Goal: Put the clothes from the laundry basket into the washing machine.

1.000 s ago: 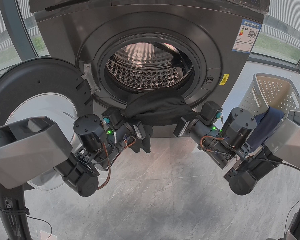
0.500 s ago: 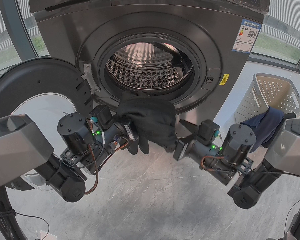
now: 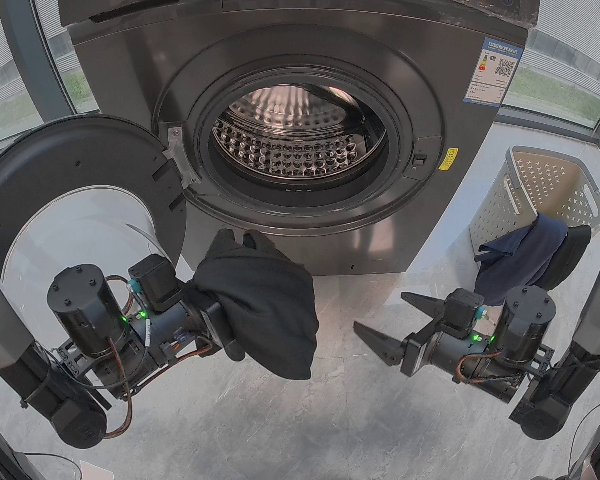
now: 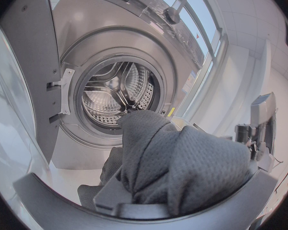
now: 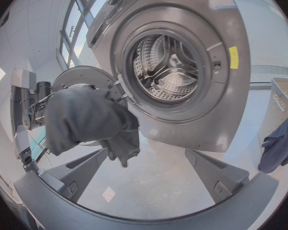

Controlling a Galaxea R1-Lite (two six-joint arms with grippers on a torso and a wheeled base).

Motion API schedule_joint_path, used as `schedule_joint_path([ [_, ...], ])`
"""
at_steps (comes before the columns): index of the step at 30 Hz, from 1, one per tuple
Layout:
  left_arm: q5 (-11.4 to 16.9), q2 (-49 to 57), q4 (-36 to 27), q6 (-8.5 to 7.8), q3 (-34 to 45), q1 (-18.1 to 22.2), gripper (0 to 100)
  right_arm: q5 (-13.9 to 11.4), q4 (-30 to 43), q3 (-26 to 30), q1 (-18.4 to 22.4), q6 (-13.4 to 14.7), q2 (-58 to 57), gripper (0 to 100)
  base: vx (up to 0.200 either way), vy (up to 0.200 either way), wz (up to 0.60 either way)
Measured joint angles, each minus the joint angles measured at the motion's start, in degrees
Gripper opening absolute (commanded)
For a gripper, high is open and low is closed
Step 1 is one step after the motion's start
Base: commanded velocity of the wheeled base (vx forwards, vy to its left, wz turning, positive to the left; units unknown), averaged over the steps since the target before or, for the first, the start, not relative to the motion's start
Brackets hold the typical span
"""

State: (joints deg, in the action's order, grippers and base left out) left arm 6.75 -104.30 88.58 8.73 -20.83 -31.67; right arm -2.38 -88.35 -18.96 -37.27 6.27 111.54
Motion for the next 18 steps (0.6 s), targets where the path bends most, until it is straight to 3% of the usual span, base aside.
schedule_joint_path([
  [6,0.60,1.18,0.07,-2.82,2.65,0.01,0,0.13,-0.09,0.41,5.33,0.05,-1.10,100,0.000,0.000,0.00],
  [18,0.60,1.28,0.07,-3.15,3.61,-0.20,0,2.33,0.05,0.27,6.57,0.77,-1.56,100,0.200,0.000,0.00],
])
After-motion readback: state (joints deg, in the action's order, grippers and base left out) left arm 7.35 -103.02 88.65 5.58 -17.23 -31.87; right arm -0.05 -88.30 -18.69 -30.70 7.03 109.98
